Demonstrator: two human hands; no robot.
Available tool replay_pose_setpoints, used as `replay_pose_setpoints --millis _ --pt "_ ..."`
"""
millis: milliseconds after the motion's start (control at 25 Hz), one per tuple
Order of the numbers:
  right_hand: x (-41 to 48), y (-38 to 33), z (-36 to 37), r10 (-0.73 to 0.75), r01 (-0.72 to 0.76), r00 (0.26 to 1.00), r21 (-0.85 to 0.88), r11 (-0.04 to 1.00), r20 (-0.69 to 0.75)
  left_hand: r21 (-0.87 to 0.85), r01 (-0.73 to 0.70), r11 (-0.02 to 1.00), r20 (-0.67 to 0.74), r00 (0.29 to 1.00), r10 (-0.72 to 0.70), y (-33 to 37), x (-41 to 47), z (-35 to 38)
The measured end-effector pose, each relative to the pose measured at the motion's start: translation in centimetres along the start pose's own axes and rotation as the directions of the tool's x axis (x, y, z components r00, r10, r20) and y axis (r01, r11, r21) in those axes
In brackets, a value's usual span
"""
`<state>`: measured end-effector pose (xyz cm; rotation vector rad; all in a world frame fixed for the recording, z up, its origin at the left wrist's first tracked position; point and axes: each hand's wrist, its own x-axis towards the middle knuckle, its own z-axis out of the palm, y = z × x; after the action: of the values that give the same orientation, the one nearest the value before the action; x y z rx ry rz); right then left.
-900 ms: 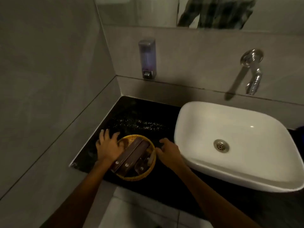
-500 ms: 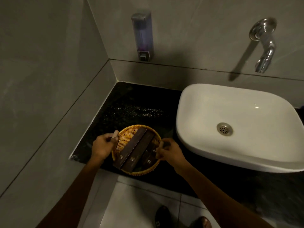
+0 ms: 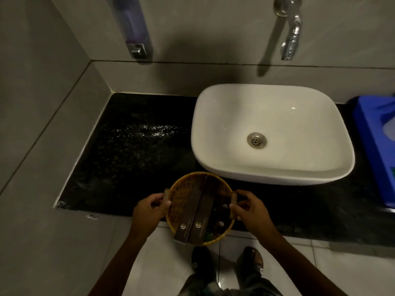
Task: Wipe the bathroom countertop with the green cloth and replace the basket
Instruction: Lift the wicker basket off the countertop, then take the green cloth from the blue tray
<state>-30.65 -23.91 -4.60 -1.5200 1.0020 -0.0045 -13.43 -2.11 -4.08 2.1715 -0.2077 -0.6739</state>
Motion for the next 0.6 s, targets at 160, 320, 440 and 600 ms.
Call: replay_pose_setpoints --millis 160,320,440,600 --pt "0.6 0.2 -3.4 -0.023 0.029 0.999 -0.124 0.992 0.047 0.255 -0.024 0.967 -0.202 0.976 0.078 2.6 -1.0 1.6" --pt "0.3 1.0 -10.9 -0.052 0.05 0.999 -0.071 0.996 -0.016 0.292 -0.261 0.92 -0.348 0.867 0.357 9.6 -2.9 6.2" --pt "0.0 1.2 -19.1 -0.121 0.12 0.986 -0.016 0.993 -0.117 0.343 -0.543 0.766 -0.222 0.746 0.628 16.3 -4.1 13.6" --pt "0.1 3.1 -33.1 -0.214 0.146 0.866 -0.182 0.972 -0.451 0.262 -0.805 0.532 -0.016 0.548 0.836 24.1 -6.7 26.2"
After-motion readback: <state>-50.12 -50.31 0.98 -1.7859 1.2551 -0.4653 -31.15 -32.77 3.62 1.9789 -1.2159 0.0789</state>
